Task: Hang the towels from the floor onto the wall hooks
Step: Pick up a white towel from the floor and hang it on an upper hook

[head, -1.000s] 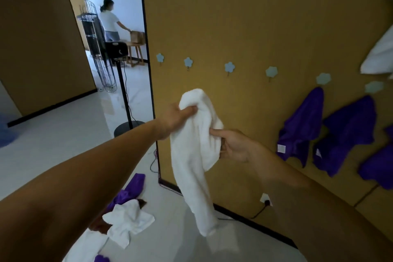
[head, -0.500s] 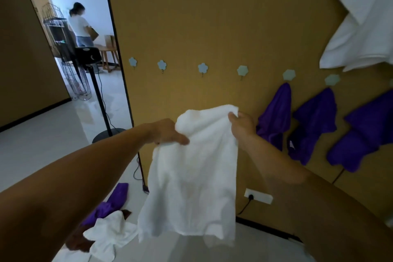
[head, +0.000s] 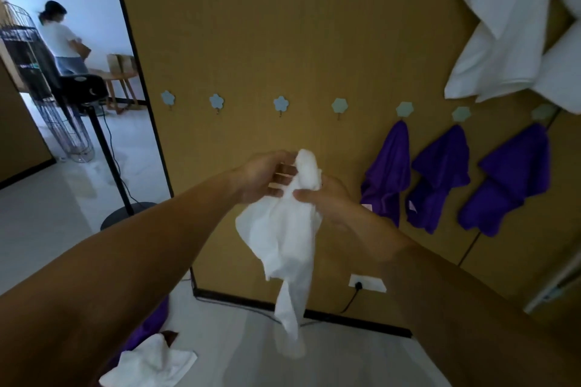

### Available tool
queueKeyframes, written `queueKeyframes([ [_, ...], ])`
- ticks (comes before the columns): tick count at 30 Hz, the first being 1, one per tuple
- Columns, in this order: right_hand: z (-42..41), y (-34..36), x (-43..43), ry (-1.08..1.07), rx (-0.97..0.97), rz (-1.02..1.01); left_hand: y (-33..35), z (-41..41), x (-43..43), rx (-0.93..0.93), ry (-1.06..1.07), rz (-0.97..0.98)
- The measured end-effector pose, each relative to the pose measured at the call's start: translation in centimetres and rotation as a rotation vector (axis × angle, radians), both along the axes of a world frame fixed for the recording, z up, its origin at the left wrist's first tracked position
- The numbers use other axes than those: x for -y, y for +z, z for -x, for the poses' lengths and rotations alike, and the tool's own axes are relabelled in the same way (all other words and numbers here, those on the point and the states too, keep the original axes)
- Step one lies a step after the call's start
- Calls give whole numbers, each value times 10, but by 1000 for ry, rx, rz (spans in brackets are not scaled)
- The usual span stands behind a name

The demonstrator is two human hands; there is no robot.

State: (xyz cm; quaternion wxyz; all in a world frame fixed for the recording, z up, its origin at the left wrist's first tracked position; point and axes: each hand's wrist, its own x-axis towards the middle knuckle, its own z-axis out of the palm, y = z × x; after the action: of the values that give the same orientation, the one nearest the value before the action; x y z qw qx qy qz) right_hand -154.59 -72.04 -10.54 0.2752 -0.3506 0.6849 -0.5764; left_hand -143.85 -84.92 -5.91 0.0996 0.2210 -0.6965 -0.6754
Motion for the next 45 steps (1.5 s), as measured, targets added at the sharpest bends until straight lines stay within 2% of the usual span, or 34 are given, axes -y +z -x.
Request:
queueKeyframes([
  [3, 7, -3, 6, -203, 7, 25, -11, -8, 4, 167, 143, 306],
  [5, 10, 0, 9, -222, 21, 9, -20, -19, 10, 388, 79, 264],
  [7, 10, 2, 10, -235, 37, 26, -27, -27, 13, 515, -111, 137],
  [9, 11, 5, 10, -253, 25, 45, -34, -27, 16, 416, -173, 71],
  [11, 12, 8, 7, -252, 10, 18, -33, -22, 13, 244, -79, 25],
  [13, 16, 8, 1, -224, 57, -18, -27, -17, 11, 168, 7, -11],
  [16, 27, 5, -12, -261, 85, -76, -20, -12, 16, 128, 107, -25],
  [20, 48, 0, -30, -360, 152, -14, -16, -9, 27, 27, 331, -41],
  [25, 75, 2, -55, -506, 128, 19, -23, -8, 46, -53, 594, -29],
  [31, 113, -5, -76, -717, 38, -48, -28, -23, 71, -76, 693, -139],
  [33, 118, -4, -75, -710, 46, -7, -27, -21, 71, -90, 683, -157],
  [35, 115, 2, -69, -650, 197, 84, -23, -15, 66, -112, 651, -189],
  [38, 103, -3, -66, -297, 475, 49, -16, -5, 58, -149, 607, -223],
  [40, 93, -7, -70, -75, 457, -68, -12, -1, 57, -173, 612, -216],
  [41, 92, -6, -72, -56, 406, -120, -11, 0, 59, -184, 623, -206],
  [45, 105, 4, -66, -376, 223, -146, -11, -5, 67, -206, 736, -205],
])
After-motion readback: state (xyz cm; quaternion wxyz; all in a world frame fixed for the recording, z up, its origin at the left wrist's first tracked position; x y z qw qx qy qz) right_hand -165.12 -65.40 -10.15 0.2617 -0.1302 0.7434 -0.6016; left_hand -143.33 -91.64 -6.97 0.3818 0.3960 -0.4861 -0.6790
